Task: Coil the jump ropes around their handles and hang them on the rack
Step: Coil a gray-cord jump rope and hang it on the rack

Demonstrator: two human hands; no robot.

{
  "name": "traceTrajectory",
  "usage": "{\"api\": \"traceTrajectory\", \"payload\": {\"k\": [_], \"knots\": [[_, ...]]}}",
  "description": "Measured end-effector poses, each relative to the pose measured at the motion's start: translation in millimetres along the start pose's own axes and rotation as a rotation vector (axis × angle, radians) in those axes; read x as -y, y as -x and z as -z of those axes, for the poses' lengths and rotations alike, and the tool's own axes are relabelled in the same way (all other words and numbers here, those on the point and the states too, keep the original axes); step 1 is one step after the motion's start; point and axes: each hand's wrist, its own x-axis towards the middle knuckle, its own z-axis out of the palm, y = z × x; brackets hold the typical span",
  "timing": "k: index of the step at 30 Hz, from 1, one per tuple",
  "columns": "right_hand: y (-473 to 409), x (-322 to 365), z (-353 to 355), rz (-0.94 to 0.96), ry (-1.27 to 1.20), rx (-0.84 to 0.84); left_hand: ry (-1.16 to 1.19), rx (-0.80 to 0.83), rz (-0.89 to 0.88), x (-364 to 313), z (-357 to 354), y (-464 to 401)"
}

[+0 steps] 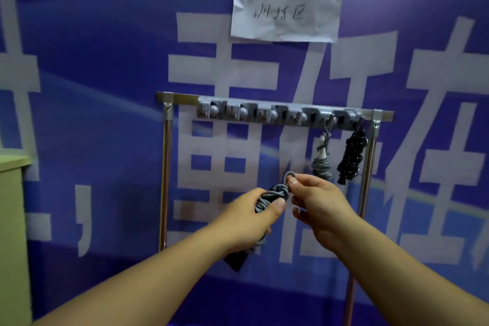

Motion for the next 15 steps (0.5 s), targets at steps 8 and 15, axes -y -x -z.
{"api": "traceTrajectory", "payload": {"k": [8, 15], "knots": [[-59.5, 38.1, 14.4, 0.131, 0.081, -0.114, 0.203, -0.006, 0.158, -33.9, 0.7, -61.7], [-102.4, 74.7, 31.6, 0.235, 0.133, -0.189, 0.125, -0.129, 0.075, -71.1, -6.0, -105.1]]}}
